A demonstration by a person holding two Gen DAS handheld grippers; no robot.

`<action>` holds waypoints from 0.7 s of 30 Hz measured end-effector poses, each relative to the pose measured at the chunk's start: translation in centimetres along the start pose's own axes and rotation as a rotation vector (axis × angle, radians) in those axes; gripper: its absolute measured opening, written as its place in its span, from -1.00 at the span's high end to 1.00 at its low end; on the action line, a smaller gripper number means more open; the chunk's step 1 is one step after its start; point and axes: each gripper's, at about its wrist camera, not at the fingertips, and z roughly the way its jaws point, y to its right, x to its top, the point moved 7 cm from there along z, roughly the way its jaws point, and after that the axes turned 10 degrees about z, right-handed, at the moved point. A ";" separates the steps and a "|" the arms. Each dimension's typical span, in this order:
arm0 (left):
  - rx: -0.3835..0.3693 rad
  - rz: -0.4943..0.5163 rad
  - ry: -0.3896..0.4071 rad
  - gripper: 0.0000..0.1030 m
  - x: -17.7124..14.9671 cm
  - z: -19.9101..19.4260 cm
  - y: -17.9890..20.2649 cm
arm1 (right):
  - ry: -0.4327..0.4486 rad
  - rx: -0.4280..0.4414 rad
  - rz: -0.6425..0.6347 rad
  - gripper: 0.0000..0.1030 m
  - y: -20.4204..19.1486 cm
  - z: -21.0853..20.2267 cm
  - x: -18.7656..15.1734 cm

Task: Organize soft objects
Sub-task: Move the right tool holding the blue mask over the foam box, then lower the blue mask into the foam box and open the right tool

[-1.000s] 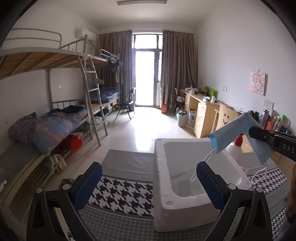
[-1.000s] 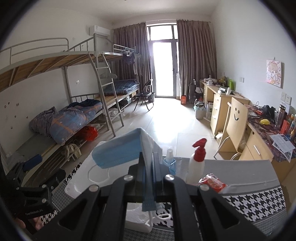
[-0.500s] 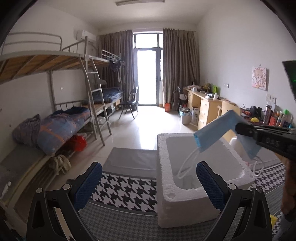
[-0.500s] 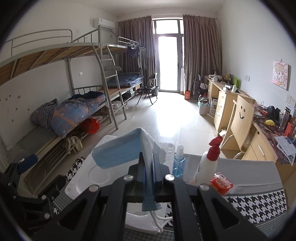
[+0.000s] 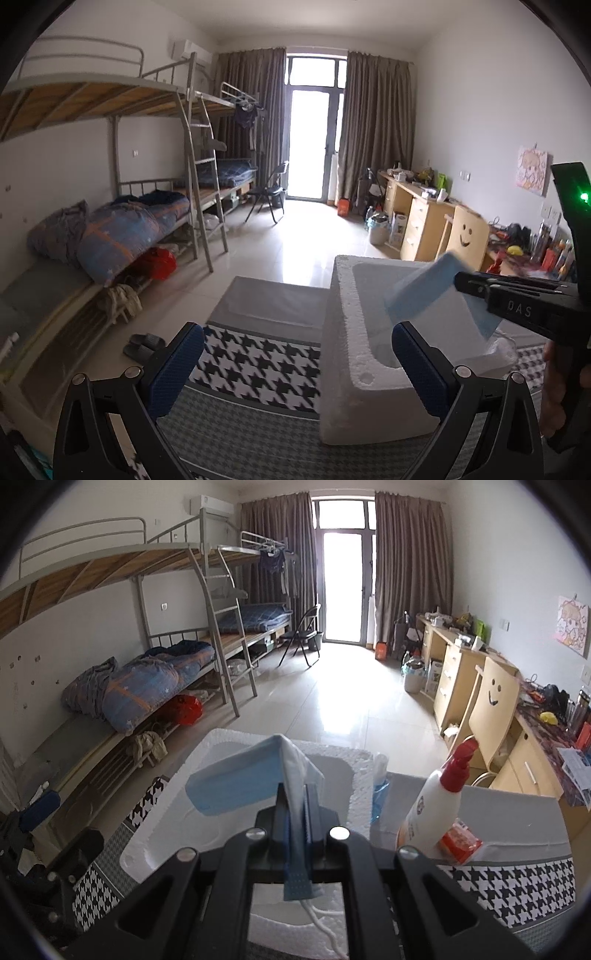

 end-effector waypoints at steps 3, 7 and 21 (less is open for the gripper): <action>-0.001 0.012 0.002 -0.98 0.0 0.1 0.3 | -0.022 0.006 -0.008 -0.13 0.0 0.5 -0.4; -0.006 0.017 0.000 -0.98 -0.1 0.2 0.3 | -0.022 0.001 -0.009 -0.25 0.3 0.2 -0.7; -0.036 0.053 0.010 -0.98 0.0 -0.5 1.6 | -0.040 -0.019 -0.055 -0.57 0.8 -1.3 -1.4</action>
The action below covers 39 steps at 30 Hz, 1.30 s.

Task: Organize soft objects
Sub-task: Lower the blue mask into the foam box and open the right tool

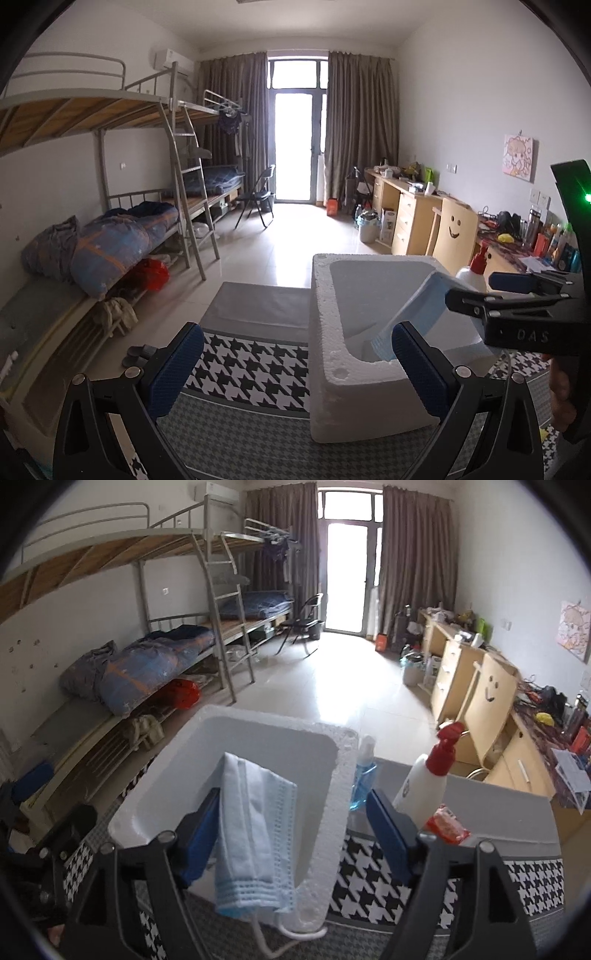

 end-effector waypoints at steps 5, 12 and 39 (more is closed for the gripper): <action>-0.035 -0.004 0.000 -0.98 0.1 0.1 0.7 | -0.015 0.000 -0.026 -0.57 0.4 -0.4 -0.9; -0.141 0.060 -0.007 -0.98 0.6 1.4 2.4 | -0.002 0.030 -0.044 -0.57 0.6 -1.1 -0.9; -0.178 0.176 -0.057 -0.97 3.0 6.2 5.5 | -0.050 0.186 -0.039 -0.57 0.1 -0.6 -0.1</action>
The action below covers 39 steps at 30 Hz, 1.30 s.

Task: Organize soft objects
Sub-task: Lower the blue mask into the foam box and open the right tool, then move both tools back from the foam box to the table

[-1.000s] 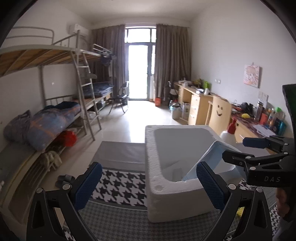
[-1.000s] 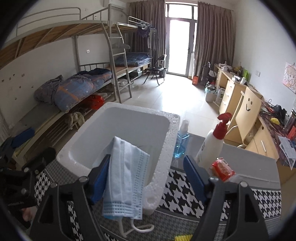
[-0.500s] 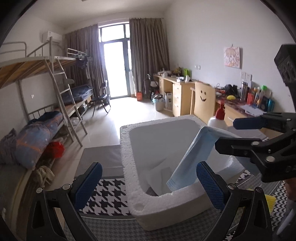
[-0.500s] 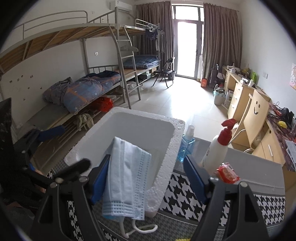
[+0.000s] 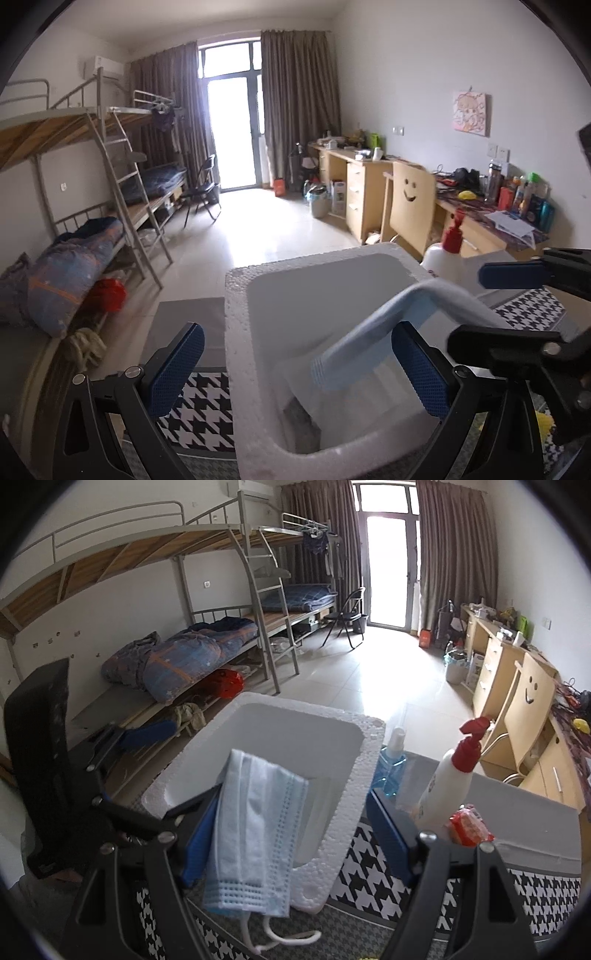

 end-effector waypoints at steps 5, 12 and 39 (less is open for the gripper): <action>0.035 -0.032 -0.030 -0.95 0.1 0.9 -1.0 | 0.007 0.018 0.032 -0.57 0.4 -0.1 0.5; 0.071 -0.122 -0.048 -0.95 0.0 1.2 -3.0 | 0.008 0.005 0.031 -0.57 0.5 -0.1 0.4; 0.158 -0.132 0.097 -0.96 0.3 -6.5 -2.1 | 0.208 -0.108 0.018 -0.60 -0.3 -5.9 -0.4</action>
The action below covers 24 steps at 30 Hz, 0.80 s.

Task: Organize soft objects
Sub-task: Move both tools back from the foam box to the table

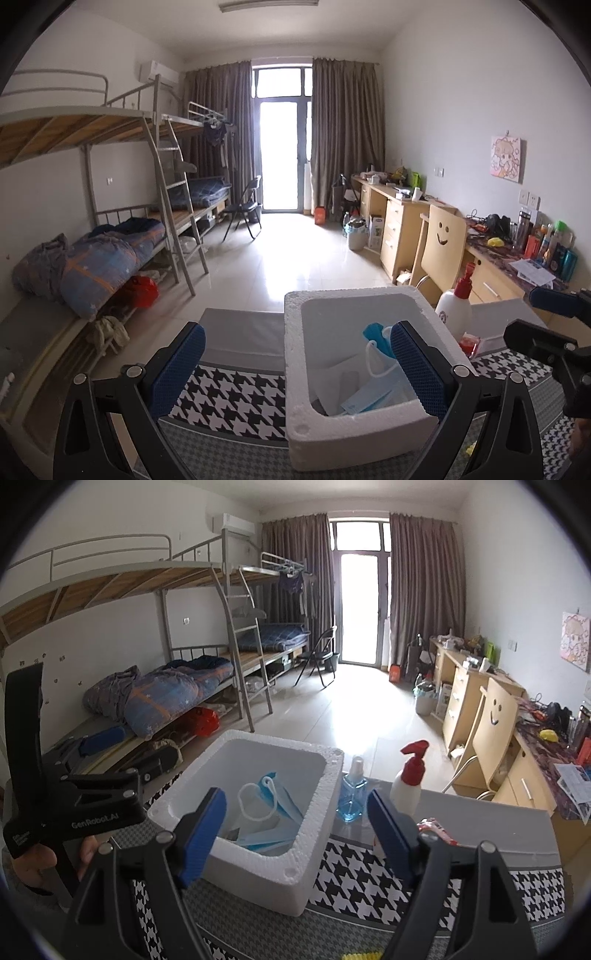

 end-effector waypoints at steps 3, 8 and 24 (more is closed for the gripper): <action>-0.003 -0.018 0.011 -0.96 -0.2 -1.0 0.0 | 0.019 -0.004 0.000 -0.61 0.1 -0.7 0.0; -0.025 -0.014 0.046 -0.97 -0.1 -3.1 0.5 | 0.069 -0.025 -0.005 -0.74 0.4 -2.3 -0.2; -0.072 0.029 0.106 -0.98 -0.8 -7.1 3.1 | 0.160 -0.064 0.005 -0.87 1.4 -6.7 -2.3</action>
